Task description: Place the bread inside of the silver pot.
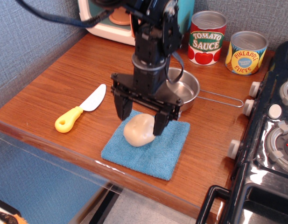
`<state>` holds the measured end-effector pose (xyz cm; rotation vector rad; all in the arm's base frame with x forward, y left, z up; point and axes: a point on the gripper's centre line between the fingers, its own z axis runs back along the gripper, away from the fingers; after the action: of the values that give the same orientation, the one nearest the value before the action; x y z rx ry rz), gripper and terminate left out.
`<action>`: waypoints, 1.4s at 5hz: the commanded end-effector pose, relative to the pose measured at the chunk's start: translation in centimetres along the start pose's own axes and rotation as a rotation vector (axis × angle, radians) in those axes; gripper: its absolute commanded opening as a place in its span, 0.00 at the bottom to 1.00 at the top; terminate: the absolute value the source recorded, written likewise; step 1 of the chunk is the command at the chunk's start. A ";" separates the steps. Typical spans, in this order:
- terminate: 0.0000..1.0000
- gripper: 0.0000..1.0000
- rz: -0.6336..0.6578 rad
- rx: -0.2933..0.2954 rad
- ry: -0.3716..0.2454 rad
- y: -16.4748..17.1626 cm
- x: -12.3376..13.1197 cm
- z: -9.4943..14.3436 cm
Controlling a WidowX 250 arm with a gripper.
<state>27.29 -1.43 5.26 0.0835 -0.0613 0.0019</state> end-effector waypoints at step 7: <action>0.00 0.00 0.045 -0.027 -0.048 0.7 1.3 0.9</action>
<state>28.02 -0.78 5.07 0.0516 -0.0642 0.0499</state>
